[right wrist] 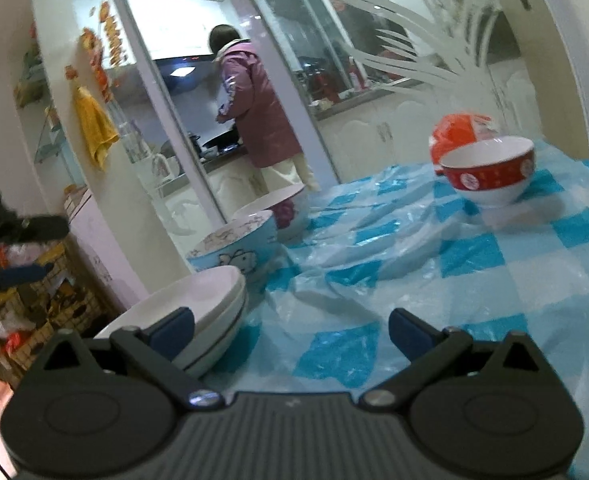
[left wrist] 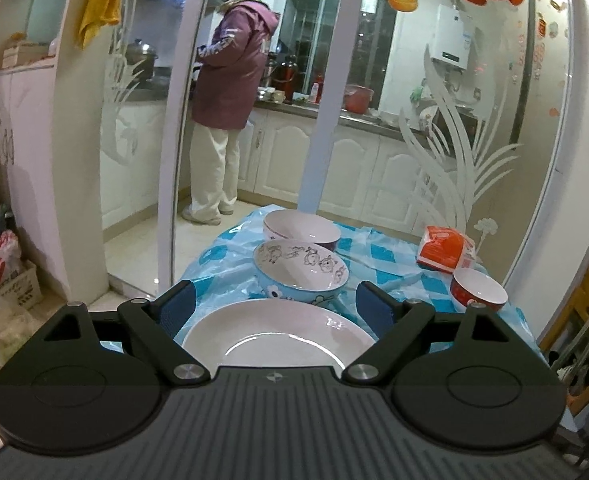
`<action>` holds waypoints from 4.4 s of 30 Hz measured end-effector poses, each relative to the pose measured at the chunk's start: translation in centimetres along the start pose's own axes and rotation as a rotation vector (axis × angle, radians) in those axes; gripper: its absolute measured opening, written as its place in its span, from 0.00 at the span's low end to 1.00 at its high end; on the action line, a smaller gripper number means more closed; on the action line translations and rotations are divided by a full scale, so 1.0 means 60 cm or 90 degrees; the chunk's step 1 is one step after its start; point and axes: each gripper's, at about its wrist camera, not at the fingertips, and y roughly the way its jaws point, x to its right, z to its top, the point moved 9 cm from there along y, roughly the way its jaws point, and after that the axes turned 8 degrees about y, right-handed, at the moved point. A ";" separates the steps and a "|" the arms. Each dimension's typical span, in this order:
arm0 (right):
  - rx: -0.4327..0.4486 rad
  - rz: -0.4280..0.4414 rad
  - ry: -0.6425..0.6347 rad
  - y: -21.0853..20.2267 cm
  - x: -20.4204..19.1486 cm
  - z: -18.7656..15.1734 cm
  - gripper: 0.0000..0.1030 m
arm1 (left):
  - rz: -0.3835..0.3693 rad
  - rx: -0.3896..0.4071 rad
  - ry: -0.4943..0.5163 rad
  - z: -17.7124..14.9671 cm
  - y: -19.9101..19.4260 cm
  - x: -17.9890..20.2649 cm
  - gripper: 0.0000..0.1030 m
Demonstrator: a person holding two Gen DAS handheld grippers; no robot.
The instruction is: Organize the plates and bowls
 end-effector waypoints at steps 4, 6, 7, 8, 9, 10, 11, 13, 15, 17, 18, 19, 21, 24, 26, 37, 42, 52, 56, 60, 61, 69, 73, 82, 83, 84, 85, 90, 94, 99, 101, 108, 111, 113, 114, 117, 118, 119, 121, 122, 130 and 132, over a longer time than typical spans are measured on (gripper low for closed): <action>0.000 -0.001 0.025 0.002 0.016 0.010 0.99 | 0.000 -0.012 -0.007 0.000 0.014 -0.010 1.00; 0.001 -0.002 0.031 0.005 0.022 0.017 0.99 | 0.007 -0.019 -0.004 0.002 0.026 -0.015 1.00; 0.002 -0.004 0.034 0.007 0.025 0.021 0.99 | 0.008 -0.023 0.000 0.004 0.034 -0.016 1.00; 0.002 -0.009 0.036 0.008 0.028 0.026 0.99 | 0.005 -0.025 0.004 0.006 0.042 -0.016 1.00; 0.005 -0.019 0.040 0.009 0.031 0.032 0.99 | 0.001 -0.025 0.005 0.009 0.050 -0.017 1.00; 0.008 -0.025 0.044 0.010 0.035 0.037 0.99 | -0.003 -0.025 0.007 0.012 0.058 -0.017 1.00; 0.011 -0.030 0.048 0.010 0.037 0.043 0.99 | -0.008 -0.026 0.011 0.016 0.066 -0.017 1.00; 0.019 -0.046 0.048 0.010 0.039 0.057 0.99 | -0.025 -0.039 0.013 0.019 0.083 -0.016 1.00; 0.023 -0.063 0.047 0.012 0.039 0.072 0.99 | -0.045 -0.050 -0.001 0.023 0.099 -0.019 1.00; 0.017 -0.069 0.059 0.020 0.039 0.084 0.99 | -0.059 -0.062 -0.019 0.027 0.116 -0.026 1.00; 0.011 -0.064 0.065 0.027 0.038 0.091 0.99 | -0.066 -0.070 -0.024 0.030 0.124 -0.028 1.00; 0.006 -0.060 0.069 0.034 0.037 0.096 0.99 | -0.074 -0.075 -0.027 0.034 0.135 -0.032 1.00; -0.008 -0.059 0.075 0.052 0.032 0.109 0.99 | -0.084 -0.078 -0.042 0.045 0.154 -0.042 1.00; -0.025 -0.040 0.091 0.082 0.019 0.129 0.99 | -0.098 -0.087 -0.055 0.062 0.187 -0.054 1.00; -0.035 -0.024 0.104 0.107 0.010 0.145 0.99 | -0.099 -0.091 -0.061 0.071 0.211 -0.062 1.00; -0.104 0.019 0.176 0.273 -0.009 0.188 0.94 | -0.132 -0.171 -0.104 0.082 0.355 -0.079 0.95; -0.139 0.024 0.203 0.341 -0.013 0.191 0.91 | -0.135 -0.211 -0.119 0.072 0.413 -0.076 0.78; -0.195 0.035 0.257 0.422 -0.014 0.183 0.89 | -0.157 -0.262 -0.135 0.078 0.478 -0.066 0.47; -0.204 0.043 0.290 0.444 -0.014 0.178 0.89 | -0.168 -0.275 -0.124 0.076 0.492 -0.055 0.39; -0.223 0.054 0.282 0.462 -0.025 0.175 0.89 | -0.167 -0.291 -0.120 0.068 0.506 -0.050 0.33; -0.229 0.053 0.272 0.468 -0.027 0.174 0.88 | -0.166 -0.294 -0.117 0.067 0.505 -0.050 0.32; -0.238 0.054 0.278 0.479 -0.021 0.168 0.77 | -0.167 -0.288 -0.111 0.071 0.499 -0.049 0.30; -0.228 0.046 0.273 0.477 -0.025 0.174 0.79 | -0.171 -0.277 -0.116 0.076 0.503 -0.041 0.32; -0.193 0.062 0.231 0.457 -0.036 0.198 0.79 | -0.179 -0.244 -0.111 0.109 0.482 -0.024 0.31; -0.190 0.067 0.234 0.452 -0.036 0.199 0.79 | -0.180 -0.242 -0.106 0.113 0.478 -0.020 0.31; -0.186 0.072 0.239 0.446 -0.035 0.201 0.79 | -0.182 -0.240 -0.102 0.116 0.475 -0.016 0.32; -0.182 0.075 0.242 0.441 -0.034 0.203 0.79 | -0.184 -0.238 -0.097 0.119 0.471 -0.011 0.32; -0.160 0.088 0.252 0.401 -0.031 0.216 0.79 | -0.194 -0.222 -0.076 0.133 0.442 0.016 0.32; -0.144 0.090 0.255 0.358 -0.034 0.226 0.79 | -0.212 -0.215 -0.067 0.138 0.411 0.042 0.32; -0.121 0.086 0.259 0.289 -0.029 0.232 0.79 | -0.242 -0.208 -0.064 0.136 0.364 0.076 0.33; -0.113 0.079 0.253 0.261 -0.027 0.231 0.79 | -0.255 -0.208 -0.060 0.135 0.345 0.093 0.33; -0.077 0.060 0.251 0.148 -0.007 0.223 0.79 | -0.303 -0.204 -0.044 0.117 0.269 0.156 0.33; -0.053 0.049 0.248 0.100 0.003 0.221 0.79 | -0.323 -0.201 -0.029 0.101 0.235 0.189 0.33; -0.042 0.036 0.246 0.067 0.014 0.214 0.79 | -0.336 -0.202 -0.022 0.087 0.213 0.211 0.34; -0.037 0.028 0.246 0.051 0.020 0.211 0.79 | -0.342 -0.203 -0.020 0.081 0.205 0.221 0.34; -0.021 0.006 0.230 0.008 0.034 0.201 0.79 | -0.362 -0.207 -0.016 0.060 0.181 0.247 0.33; -0.017 0.001 0.229 -0.003 0.040 0.198 0.79 | -0.367 -0.212 -0.017 0.051 0.176 0.254 0.33; -0.014 -0.003 0.232 -0.015 0.048 0.194 0.79 | -0.371 -0.217 -0.016 0.041 0.171 0.263 0.33; -0.009 -0.011 0.244 -0.039 0.064 0.181 0.79 | -0.381 -0.223 -0.010 0.020 0.157 0.279 0.33; -0.005 -0.014 0.247 -0.050 0.070 0.174 0.79 | -0.384 -0.226 -0.006 0.011 0.153 0.286 0.33; 0.013 -0.039 0.302 -0.108 0.131 0.118 0.79 | -0.396 -0.268 -0.008 -0.056 0.148 0.332 0.34; 0.019 -0.052 0.303 -0.119 0.143 0.108 0.79 | -0.397 -0.276 -0.001 -0.072 0.150 0.345 0.34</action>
